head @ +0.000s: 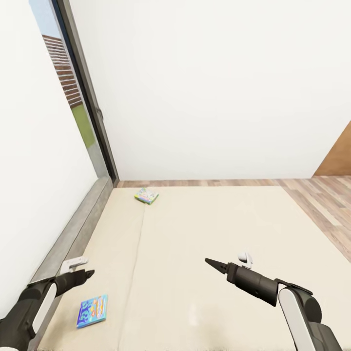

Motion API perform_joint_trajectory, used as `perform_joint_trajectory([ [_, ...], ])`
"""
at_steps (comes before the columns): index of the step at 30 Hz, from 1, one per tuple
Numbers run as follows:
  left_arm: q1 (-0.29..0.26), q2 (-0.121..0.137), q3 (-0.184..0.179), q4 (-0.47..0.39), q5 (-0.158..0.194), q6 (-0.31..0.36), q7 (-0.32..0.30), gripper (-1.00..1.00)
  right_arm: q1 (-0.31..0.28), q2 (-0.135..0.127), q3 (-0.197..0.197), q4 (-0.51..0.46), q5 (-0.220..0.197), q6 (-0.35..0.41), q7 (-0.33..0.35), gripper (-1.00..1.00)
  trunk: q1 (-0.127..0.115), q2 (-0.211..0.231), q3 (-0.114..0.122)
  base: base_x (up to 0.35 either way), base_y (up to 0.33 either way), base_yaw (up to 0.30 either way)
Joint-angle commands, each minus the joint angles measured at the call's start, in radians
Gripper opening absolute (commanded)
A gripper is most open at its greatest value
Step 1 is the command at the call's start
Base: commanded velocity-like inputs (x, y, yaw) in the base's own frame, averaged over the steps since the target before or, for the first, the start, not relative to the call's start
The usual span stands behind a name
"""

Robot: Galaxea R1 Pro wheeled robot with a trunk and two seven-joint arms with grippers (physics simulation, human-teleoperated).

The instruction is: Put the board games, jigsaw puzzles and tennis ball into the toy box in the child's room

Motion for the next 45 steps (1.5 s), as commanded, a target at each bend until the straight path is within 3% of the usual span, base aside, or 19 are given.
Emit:
perform_joint_trajectory([
  [1, -0.001, 0.001, 0.002, -0.001, 0.006, -0.001, -0.002, 1.00, -0.001, -0.001, -0.003, 0.000, 0.002, 0.005, 0.005, 1.00, 0.001, -0.002, -0.004, 0.000, 0.000, 0.000],
  [14, -0.002, -0.001, 0.002, 0.002, 0.007, -0.025, 0.000, 1.00, -0.001, -0.004, -0.006, -0.008, 0.001, 0.008, 0.008, 1.00, 0.001, -0.002, -0.025, 0.000, 0.000, 0.000],
  [17, -0.002, 0.000, 0.003, 0.004, 0.007, -0.028, 0.000, 1.00, -0.001, -0.005, -0.006, -0.014, -0.004, 0.013, 0.034, 1.00, 0.001, -0.002, -0.030, 0.000, 0.000, 0.000],
  [24, -0.002, -0.001, 0.003, 0.005, 0.006, -0.032, 0.000, 1.00, -0.001, -0.005, -0.006, -0.018, -0.010, 0.038, 0.186, 1.00, 0.001, -0.002, -0.041, 0.000, 0.000, 0.000],
  [27, -0.002, -0.001, 0.003, 0.006, 0.007, -0.034, 0.000, 1.00, -0.001, -0.006, -0.007, -0.017, -0.010, 0.039, 0.210, 1.00, 0.001, -0.002, -0.046, 0.000, 0.000, 0.000],
  [45, -0.002, -0.001, 0.003, 0.006, 0.005, -0.036, 0.001, 1.00, -0.001, -0.005, -0.008, -0.014, 0.000, 0.025, 0.227, 1.00, 0.001, -0.002, -0.075, 0.000, 0.000, 0.000],
])
